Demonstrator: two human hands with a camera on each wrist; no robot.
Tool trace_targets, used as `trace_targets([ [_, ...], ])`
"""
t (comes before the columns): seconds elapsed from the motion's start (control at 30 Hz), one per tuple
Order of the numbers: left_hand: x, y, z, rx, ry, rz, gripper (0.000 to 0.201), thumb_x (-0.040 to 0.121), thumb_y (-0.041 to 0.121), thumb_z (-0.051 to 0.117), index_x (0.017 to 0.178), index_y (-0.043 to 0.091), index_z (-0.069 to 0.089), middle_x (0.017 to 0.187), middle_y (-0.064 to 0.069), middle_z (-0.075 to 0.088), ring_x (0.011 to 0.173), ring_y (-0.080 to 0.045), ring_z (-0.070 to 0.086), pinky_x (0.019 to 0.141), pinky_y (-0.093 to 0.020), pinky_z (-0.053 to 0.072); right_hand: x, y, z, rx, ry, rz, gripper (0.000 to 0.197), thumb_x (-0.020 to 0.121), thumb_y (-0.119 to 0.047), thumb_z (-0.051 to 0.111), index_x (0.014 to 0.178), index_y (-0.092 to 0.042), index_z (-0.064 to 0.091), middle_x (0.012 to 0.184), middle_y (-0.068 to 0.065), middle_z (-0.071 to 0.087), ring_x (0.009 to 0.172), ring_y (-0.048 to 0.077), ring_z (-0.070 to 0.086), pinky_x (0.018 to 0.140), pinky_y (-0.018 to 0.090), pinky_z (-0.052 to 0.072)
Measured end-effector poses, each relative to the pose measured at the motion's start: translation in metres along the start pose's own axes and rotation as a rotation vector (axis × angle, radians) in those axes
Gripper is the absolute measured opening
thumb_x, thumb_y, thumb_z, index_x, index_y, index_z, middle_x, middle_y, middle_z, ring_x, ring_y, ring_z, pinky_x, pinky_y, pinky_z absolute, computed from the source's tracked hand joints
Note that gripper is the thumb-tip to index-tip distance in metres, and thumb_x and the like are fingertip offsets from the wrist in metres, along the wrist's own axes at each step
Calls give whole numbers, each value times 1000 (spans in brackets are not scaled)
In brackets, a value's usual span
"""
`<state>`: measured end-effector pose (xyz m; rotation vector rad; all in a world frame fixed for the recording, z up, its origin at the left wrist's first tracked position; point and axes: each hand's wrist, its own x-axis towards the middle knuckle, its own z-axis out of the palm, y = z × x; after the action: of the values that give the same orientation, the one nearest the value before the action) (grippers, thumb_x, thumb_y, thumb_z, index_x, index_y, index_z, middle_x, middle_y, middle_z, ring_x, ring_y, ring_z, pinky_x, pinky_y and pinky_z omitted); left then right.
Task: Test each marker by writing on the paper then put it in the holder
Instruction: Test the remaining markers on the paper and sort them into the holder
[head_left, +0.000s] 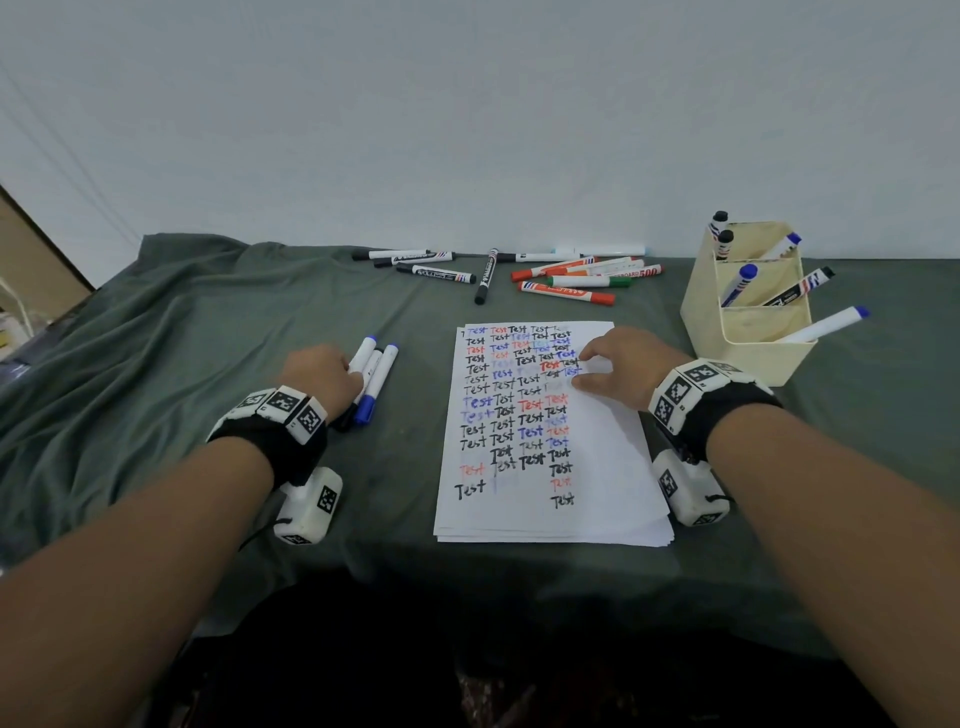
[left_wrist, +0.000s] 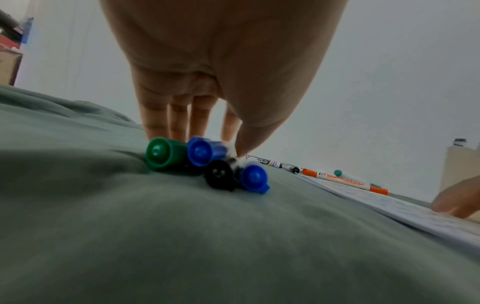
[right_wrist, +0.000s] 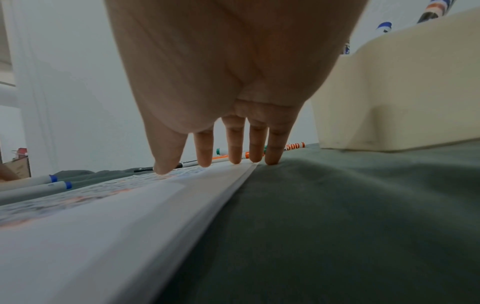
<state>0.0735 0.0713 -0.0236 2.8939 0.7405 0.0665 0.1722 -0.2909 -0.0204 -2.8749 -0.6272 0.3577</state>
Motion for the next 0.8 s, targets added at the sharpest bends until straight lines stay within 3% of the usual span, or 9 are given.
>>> trace_targets([
  [0.1,-2,-1,5,-5,-13,28,39,96,29,55,132,14,57,128,-14,62,116,-35,57,91,-37,43,0,0,0,1,-1,0,51,96,-59,58,137,-29,58,140,5,53,131,26,47,111,41,40],
  [0.23,-3,-2,10,118,-134,123,38,104,34,39,132,14,55,134,-16,59,119,-36,55,97,-37,41,1,-2,0,-9,-4,0,52,96,-59,58,138,-29,57,141,5,52,132,26,47,111,41,39],
  [0.4,-7,-3,18,111,-161,162,51,107,35,32,155,18,28,147,-17,48,128,-36,50,102,-41,37,1,-2,1,-18,-3,2,52,96,-59,58,138,-29,57,142,5,52,132,26,47,111,40,39],
  [0.6,-10,4,21,104,-209,212,66,94,70,32,151,37,31,152,-14,35,128,-39,47,107,-46,38,1,-3,0,-32,-7,6,53,96,-59,57,139,-29,57,142,5,52,133,27,47,111,40,39],
  [0.67,-14,6,22,139,-214,210,61,95,68,34,149,40,30,150,-14,33,123,-40,49,104,-45,41,0,-4,0,-34,-8,7,53,96,-59,57,139,-29,57,142,6,51,133,27,46,110,41,40],
  [0.8,-15,9,22,127,-194,132,56,101,41,38,153,31,21,149,-16,31,125,-41,47,104,-45,39,-1,-5,0,-38,-10,10,53,96,-59,57,139,-29,57,142,6,51,132,27,46,110,40,40],
])
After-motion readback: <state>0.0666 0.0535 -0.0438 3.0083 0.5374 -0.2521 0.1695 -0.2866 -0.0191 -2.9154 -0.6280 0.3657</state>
